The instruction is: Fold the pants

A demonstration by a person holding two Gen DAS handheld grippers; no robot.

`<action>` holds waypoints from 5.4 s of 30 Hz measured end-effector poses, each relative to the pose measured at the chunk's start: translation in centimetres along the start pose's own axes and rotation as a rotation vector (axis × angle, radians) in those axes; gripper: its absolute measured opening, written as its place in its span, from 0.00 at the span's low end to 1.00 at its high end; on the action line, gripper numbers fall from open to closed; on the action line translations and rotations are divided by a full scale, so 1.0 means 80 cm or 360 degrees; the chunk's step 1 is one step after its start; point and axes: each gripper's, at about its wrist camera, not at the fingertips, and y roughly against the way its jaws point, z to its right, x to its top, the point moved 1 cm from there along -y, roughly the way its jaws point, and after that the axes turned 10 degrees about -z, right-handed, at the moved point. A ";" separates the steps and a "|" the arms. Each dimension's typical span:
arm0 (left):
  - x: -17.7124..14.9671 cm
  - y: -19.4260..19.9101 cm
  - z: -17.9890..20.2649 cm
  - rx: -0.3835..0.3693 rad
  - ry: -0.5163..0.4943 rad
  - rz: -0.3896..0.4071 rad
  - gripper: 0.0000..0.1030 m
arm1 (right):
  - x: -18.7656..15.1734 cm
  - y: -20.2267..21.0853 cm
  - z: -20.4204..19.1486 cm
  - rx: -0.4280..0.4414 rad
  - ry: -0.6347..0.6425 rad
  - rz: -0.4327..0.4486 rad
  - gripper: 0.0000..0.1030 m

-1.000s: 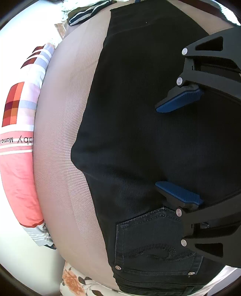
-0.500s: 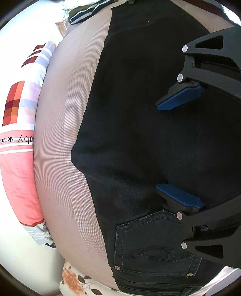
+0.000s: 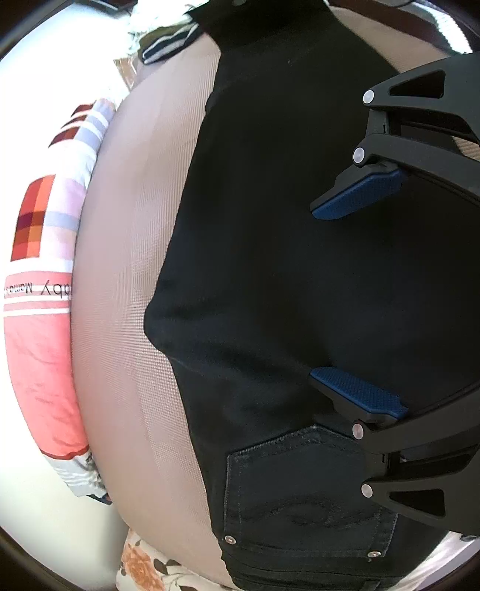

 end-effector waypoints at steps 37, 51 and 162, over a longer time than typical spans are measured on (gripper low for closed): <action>0.003 0.059 -0.076 -0.0623 0.0063 0.0065 0.80 | -0.011 -0.258 -0.246 -0.0187 0.0450 -0.0303 0.06; 0.076 -0.044 -0.028 -0.1084 0.0052 -0.0514 0.45 | -0.033 -0.121 -0.138 -0.0256 0.0124 0.0078 0.31; -0.019 0.125 -0.273 0.0095 0.0278 0.0030 0.56 | -0.155 -0.295 -0.286 -0.0681 0.0897 -0.0542 0.44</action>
